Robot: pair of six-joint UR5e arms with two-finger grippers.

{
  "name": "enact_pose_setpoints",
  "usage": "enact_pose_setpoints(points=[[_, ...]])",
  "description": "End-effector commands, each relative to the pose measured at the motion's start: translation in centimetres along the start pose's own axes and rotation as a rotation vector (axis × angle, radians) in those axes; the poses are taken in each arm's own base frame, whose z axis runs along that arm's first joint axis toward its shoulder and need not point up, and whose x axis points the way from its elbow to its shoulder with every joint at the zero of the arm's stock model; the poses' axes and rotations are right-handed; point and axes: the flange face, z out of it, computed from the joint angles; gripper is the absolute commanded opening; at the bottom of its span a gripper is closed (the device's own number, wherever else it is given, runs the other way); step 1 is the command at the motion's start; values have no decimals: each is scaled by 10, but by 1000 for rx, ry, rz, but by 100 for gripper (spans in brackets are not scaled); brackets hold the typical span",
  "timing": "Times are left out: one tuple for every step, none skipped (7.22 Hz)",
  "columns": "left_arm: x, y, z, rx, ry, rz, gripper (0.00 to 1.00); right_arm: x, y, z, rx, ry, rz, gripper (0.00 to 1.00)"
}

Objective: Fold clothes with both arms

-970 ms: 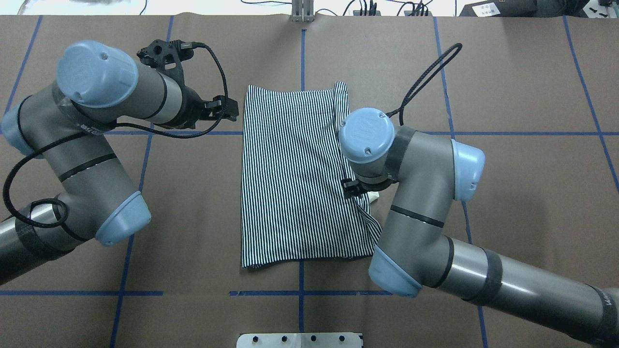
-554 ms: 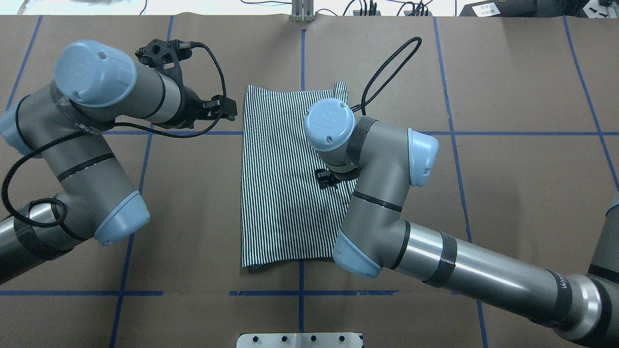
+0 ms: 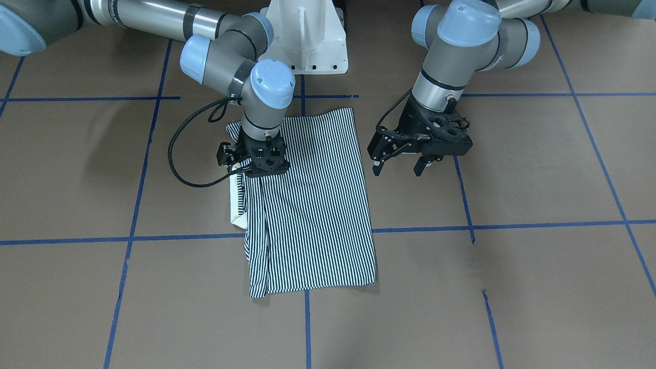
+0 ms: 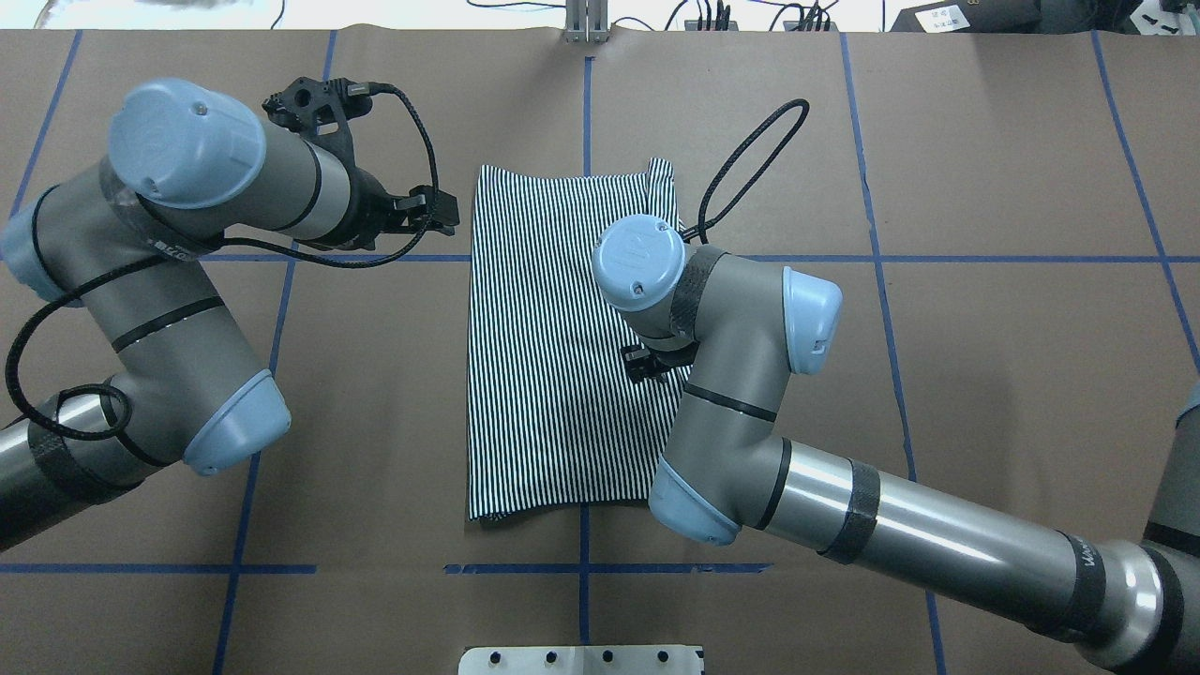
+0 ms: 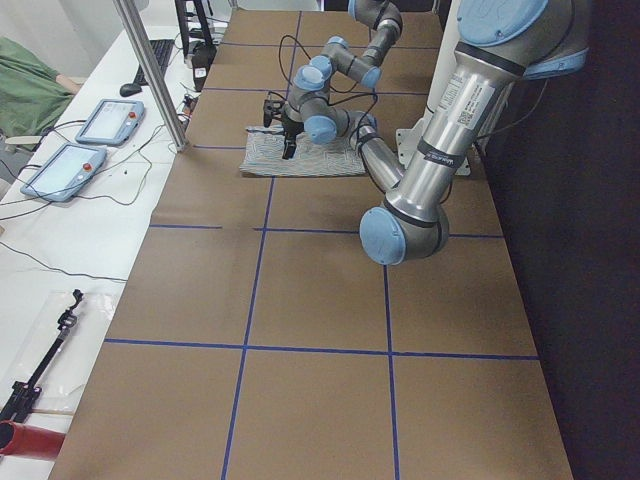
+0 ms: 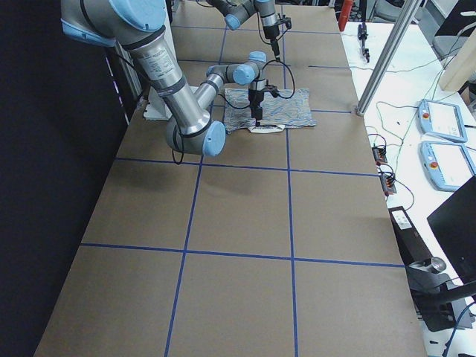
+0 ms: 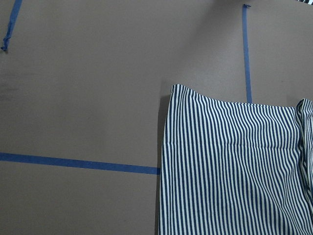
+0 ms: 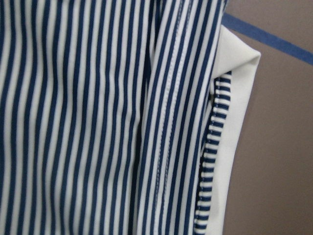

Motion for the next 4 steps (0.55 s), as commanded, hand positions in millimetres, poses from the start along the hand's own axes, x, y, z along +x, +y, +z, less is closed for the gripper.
enact_pose_setpoints(points=[[0,0,1,0,-1,0,100,8,0,8,-16,19,-35,100],[0,0,1,-1,0,-2,100,17,0,12,-19,27,-31,100],[0,0,1,1,2,-1,100,27,-3,15,-20,33,-31,100],[-1,0,1,1,1,-1,100,48,-6,18,-18,42,-42,100]])
